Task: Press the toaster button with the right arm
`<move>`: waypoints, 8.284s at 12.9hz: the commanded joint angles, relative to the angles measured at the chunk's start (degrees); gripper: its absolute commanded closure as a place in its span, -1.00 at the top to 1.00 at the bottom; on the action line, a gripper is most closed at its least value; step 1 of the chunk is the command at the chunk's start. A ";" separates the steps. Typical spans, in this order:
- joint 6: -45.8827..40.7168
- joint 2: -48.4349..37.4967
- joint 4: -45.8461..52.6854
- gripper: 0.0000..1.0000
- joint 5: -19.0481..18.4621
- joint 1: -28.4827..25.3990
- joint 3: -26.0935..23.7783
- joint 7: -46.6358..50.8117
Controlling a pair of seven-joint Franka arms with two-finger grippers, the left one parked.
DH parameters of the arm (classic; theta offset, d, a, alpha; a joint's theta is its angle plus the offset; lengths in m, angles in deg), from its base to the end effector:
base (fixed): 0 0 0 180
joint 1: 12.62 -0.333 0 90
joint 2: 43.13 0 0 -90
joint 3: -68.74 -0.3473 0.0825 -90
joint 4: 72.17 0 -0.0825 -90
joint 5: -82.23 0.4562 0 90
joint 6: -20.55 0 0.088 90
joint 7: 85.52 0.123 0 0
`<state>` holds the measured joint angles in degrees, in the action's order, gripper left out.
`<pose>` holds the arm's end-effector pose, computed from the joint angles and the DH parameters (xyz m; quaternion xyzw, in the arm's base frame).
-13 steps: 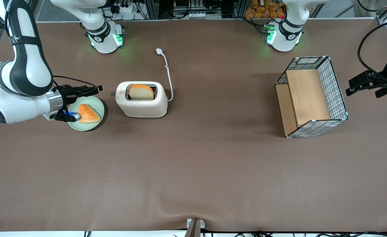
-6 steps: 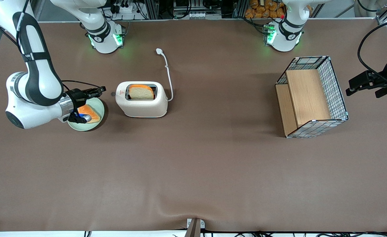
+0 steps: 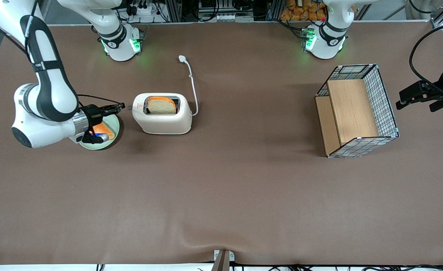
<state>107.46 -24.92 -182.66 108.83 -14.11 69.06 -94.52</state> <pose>0.5853 0.0691 0.2764 -0.9121 -0.0104 0.3314 0.2414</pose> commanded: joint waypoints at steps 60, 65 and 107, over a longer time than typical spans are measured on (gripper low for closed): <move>7.22 12.56 -1.31 -1.00 3.01 0.35 0.29 -7.00; 3.45 10.61 1.76 -1.00 2.22 0.70 1.17 -6.30; -8.60 -20.24 22.77 1.00 -25.12 4.39 4.16 8.63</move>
<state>100.86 -44.74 -161.54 85.12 -10.57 74.61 -89.01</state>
